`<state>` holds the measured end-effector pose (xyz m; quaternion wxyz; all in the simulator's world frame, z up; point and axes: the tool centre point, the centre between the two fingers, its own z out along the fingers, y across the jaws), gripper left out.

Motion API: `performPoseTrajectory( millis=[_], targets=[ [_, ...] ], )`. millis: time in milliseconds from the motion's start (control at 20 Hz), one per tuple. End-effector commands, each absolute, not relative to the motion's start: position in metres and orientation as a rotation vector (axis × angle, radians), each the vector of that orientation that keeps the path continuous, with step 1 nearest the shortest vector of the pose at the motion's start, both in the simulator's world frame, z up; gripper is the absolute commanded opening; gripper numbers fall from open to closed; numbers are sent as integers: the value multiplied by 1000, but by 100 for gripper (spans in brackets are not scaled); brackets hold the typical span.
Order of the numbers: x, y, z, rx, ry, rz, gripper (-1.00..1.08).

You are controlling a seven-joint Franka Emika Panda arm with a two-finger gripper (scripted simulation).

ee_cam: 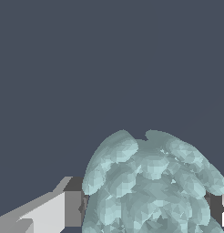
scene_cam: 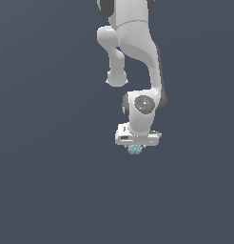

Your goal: Pick up the object and move it to a goal position.

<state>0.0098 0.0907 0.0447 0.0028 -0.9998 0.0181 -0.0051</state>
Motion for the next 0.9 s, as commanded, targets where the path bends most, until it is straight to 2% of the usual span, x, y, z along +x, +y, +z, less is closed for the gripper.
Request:
performPoseTrajectory(
  millis=[0,400,850],
  targets=[
    [15,92,50,-3130,31,-35,-100],
    [46,105,82,-3083,-139,-153,-100],
    [92,134,147,-2966,-430,-353,-100]
  ],
)
